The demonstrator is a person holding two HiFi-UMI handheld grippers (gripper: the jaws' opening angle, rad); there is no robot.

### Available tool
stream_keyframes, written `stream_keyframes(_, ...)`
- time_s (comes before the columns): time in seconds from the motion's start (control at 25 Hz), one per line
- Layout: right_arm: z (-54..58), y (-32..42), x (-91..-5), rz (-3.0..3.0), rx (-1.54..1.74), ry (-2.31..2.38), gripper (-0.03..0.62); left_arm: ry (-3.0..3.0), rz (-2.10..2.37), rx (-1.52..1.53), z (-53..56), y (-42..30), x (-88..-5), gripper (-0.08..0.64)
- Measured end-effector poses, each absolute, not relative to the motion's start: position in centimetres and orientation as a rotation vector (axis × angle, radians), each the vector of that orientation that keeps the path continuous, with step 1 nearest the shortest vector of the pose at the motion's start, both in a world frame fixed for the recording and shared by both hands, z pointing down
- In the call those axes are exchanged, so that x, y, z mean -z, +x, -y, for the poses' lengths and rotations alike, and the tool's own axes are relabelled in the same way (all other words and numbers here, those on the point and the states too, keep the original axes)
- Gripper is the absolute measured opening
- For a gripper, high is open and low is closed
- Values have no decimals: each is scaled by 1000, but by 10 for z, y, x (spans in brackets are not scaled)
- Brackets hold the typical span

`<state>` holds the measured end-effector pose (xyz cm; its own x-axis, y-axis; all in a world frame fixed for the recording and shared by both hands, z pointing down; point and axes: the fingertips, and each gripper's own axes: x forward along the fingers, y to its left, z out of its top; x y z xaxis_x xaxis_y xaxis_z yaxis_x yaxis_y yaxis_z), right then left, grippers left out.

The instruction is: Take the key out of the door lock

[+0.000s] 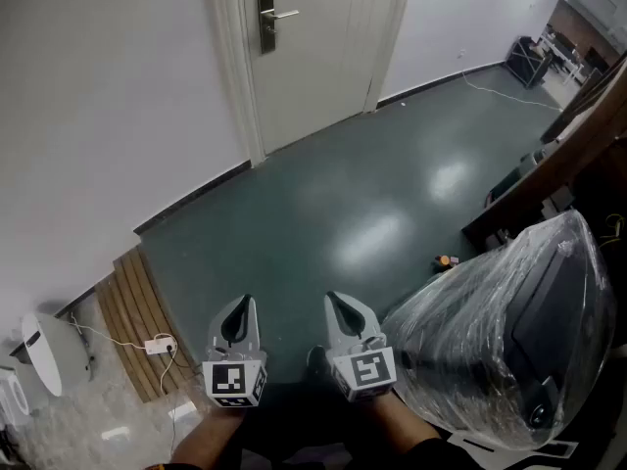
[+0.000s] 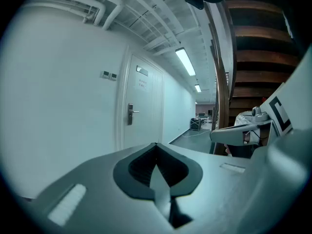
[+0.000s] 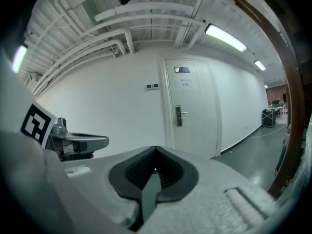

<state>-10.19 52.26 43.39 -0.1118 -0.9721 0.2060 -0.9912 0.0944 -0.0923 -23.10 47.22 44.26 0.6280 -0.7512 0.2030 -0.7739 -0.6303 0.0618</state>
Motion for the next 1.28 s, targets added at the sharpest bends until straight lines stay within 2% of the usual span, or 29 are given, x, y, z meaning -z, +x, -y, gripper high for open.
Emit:
stream_keyframes(0.76, -548, -49, -474, 2250, -436, 2032, -8, 2722, 1211, -327, -501, -182, -459, 15)
stream_keyframes(1.28, -483, -17, -478, 2082, -498, 2103, -8, 2705, 1119, -321, -420, -149, -489, 16)
